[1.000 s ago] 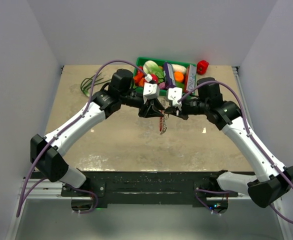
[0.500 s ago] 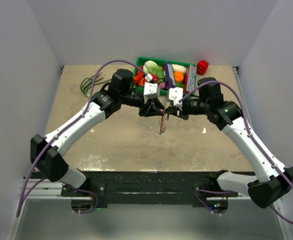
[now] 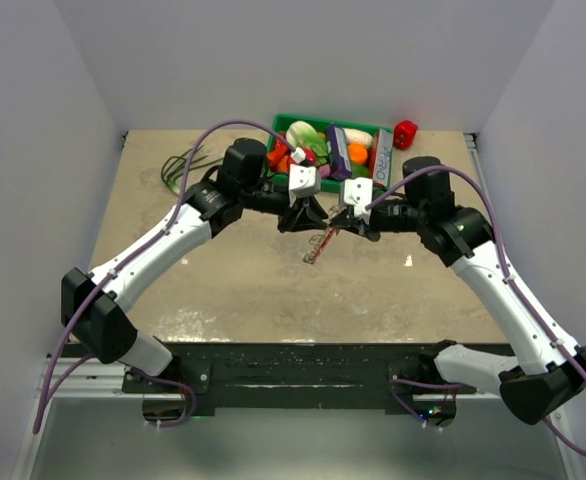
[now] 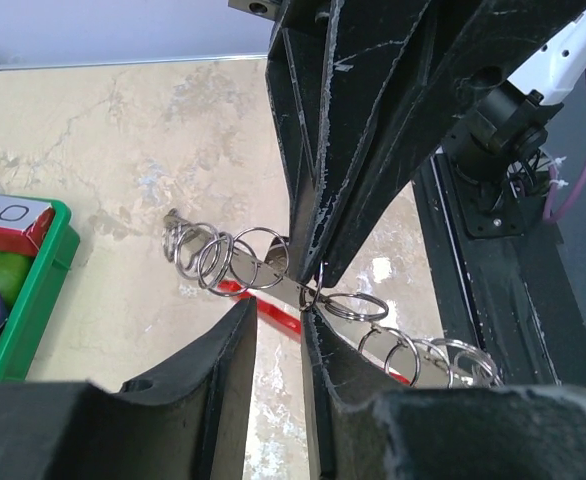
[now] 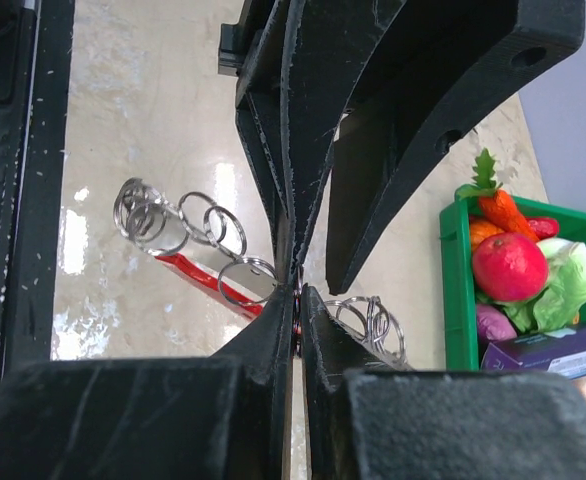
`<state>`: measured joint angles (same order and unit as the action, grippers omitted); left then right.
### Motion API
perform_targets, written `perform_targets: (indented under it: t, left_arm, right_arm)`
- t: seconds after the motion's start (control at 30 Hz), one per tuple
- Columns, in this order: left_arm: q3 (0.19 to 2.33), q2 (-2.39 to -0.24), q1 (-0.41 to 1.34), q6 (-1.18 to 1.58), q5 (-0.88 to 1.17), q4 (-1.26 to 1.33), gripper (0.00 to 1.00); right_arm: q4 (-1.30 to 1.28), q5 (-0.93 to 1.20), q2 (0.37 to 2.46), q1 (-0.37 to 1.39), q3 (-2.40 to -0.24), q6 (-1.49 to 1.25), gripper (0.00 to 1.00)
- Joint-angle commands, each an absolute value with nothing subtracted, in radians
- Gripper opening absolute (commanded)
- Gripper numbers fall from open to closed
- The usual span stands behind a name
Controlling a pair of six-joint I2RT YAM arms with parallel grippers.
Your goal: Remove the keys from the keyring
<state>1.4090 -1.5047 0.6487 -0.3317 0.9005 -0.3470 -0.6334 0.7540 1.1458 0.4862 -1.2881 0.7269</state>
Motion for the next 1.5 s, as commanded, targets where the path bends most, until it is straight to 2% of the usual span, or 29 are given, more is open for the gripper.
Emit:
perform_targets:
  t: [0.0,0.27,0.8,1.0,1.3,1.47]
  left_arm:
    - [1.424,-1.479,0.647,-0.327,0.916,-0.33,0.32]
    - [1.427,-1.476,0.646,-0.328,0.965,-0.341,0.37]
    - [1.424,-1.485,0.646,-0.321,0.974,-0.334,0.31]
    - [1.425,-1.477,0.646,-0.322,0.97,-0.336,0.4]
    - [1.428,-1.47,0.644,-0.322,0.968,-0.337,0.35]
    - [1.428,-1.465,0.644,-0.307,0.923,-0.325,0.39]
  right_arm:
    - [-0.594,0.767,1.143,0.491,-1.299,0.739,0.0]
    - [-0.578,0.755,1.15,0.491,-1.287,0.733,0.0]
    - [-0.58,0.744,1.167,0.492,-1.279,0.739,0.0]
    - [-0.586,0.739,1.161,0.492,-1.279,0.746,0.0]
    - [-0.591,0.729,1.164,0.491,-1.276,0.752,0.0]
    - [-0.591,0.729,1.151,0.491,-1.273,0.753,0.0]
